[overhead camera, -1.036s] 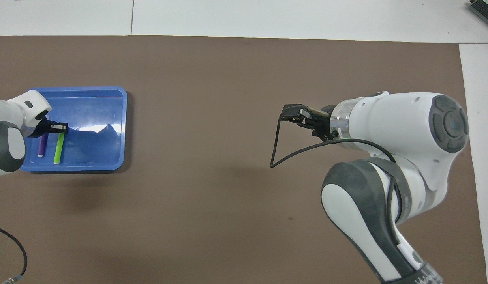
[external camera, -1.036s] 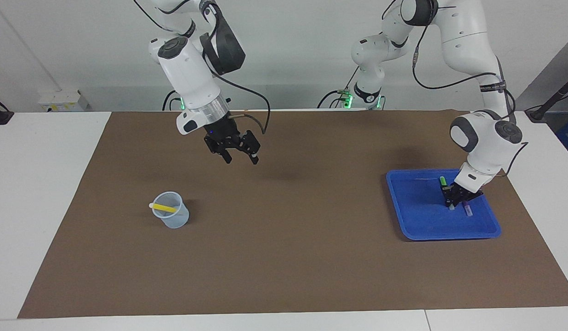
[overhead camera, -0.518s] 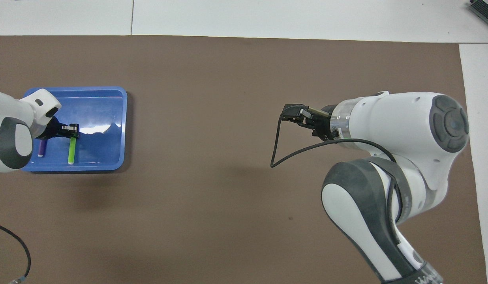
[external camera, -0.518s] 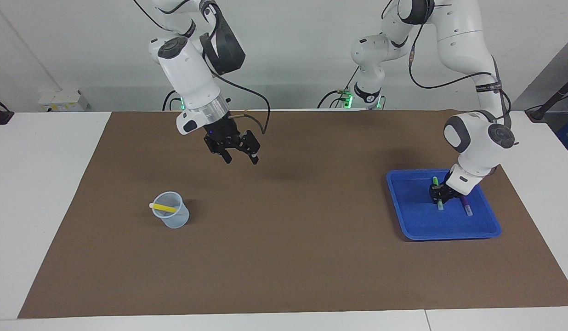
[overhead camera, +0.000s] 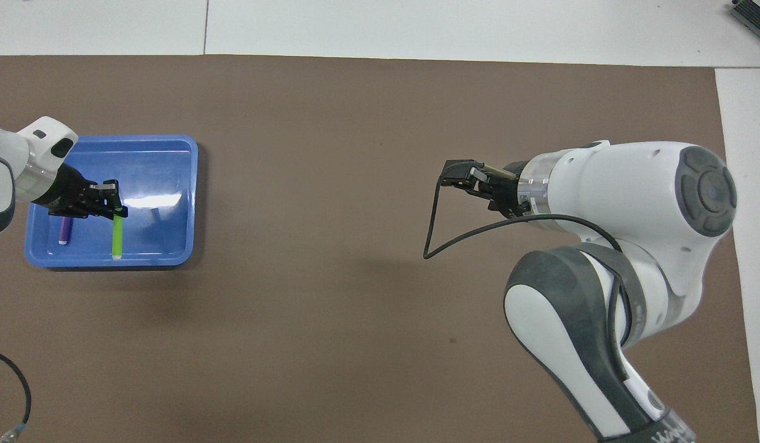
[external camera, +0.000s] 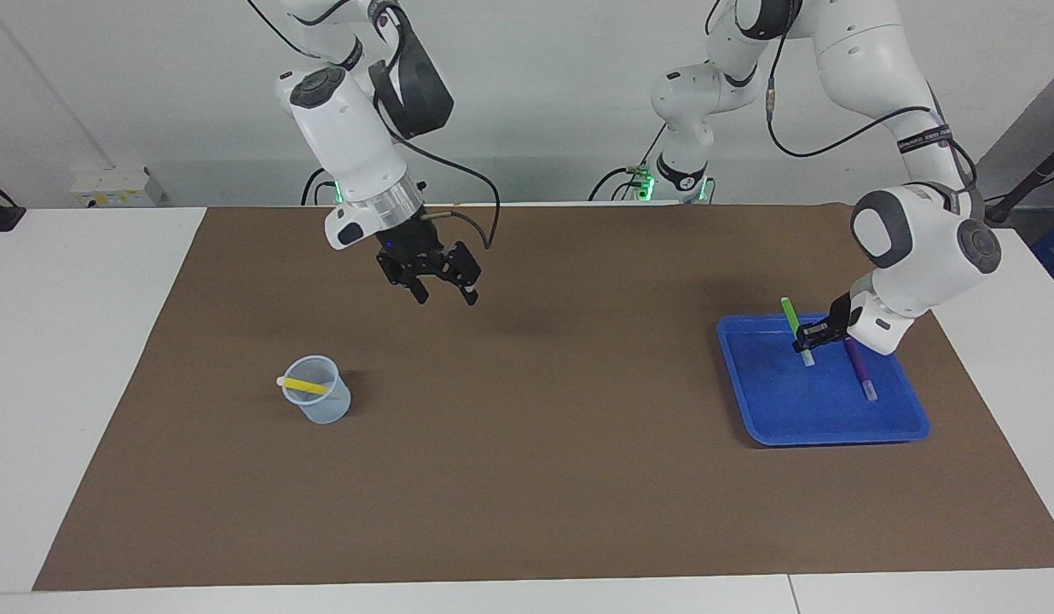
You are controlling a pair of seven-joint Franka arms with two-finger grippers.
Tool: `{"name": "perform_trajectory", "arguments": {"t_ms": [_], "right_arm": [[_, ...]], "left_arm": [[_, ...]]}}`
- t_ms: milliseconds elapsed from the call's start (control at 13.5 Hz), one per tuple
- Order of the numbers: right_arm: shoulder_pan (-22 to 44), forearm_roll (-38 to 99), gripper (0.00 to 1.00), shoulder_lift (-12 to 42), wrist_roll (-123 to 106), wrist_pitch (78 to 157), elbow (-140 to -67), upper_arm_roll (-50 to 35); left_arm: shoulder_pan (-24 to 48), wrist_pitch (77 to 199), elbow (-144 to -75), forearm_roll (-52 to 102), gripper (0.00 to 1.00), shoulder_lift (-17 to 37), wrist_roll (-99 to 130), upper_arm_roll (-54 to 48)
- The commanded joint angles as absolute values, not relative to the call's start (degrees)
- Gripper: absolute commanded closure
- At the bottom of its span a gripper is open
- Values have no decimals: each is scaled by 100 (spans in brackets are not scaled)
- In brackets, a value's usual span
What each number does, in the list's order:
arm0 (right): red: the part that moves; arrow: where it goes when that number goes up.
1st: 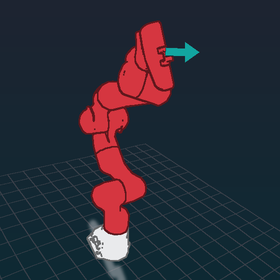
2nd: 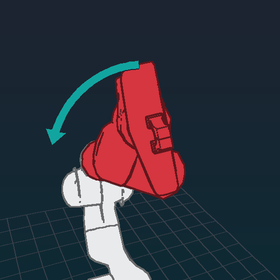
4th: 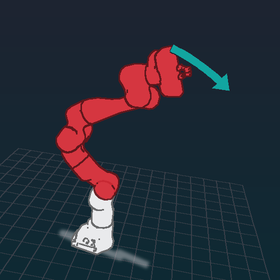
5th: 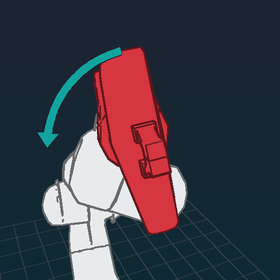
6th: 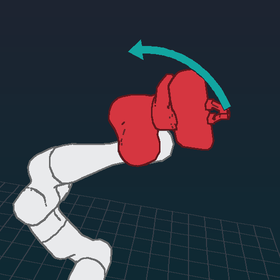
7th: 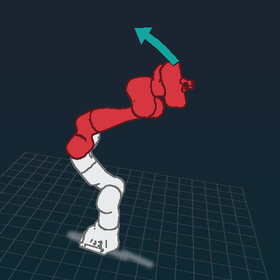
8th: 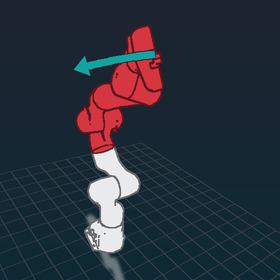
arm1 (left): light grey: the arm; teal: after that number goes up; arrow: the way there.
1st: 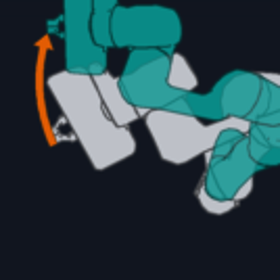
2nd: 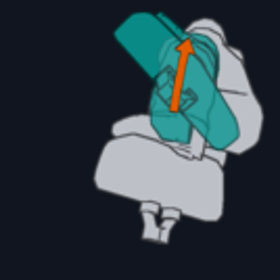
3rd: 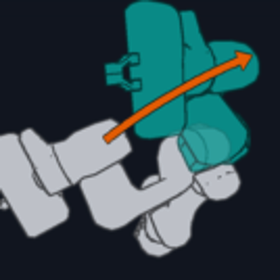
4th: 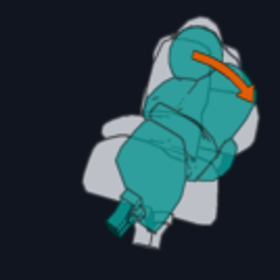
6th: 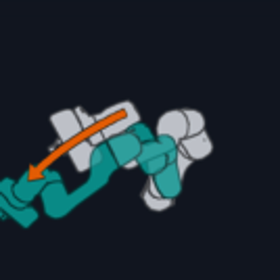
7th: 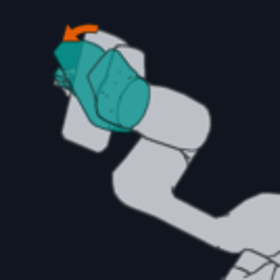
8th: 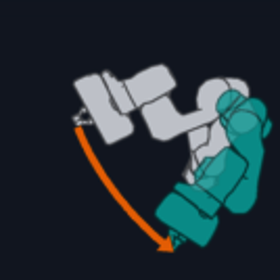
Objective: Transfer and insert pens with both arms
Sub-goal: 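Grasp the green pen in the tray with the left gripper, then carry the green pen toward the right gripper with the left gripper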
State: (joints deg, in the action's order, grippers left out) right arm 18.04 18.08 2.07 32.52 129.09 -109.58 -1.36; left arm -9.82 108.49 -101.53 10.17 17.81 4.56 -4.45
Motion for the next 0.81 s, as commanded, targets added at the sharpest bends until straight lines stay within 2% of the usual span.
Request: {"name": "perform_trajectory", "arguments": {"t_ms": [0, 222, 444, 740], "right_arm": [[1723, 1925, 0, 176, 3243, 12735, -10837, -106], [1722, 2467, 0, 176, 3348, 12788, -10837, -105], [1802, 2531, 0, 184, 3900, 12884, -10846, -158], [2546, 2540, 0, 333, 4770, 13612, -10907, -158]], "left_arm": [[-372, 10546, -9984, 1554, 100, 1740, 2452, -430], [219, 10958, -9949, 2641, 100, 1775, 4654, -431], [421, 11214, -10002, 3512, 100, 1775, 5121, -431], [1193, 12696, -10037, 4482, 100, 1854, 6510, -431]]}}
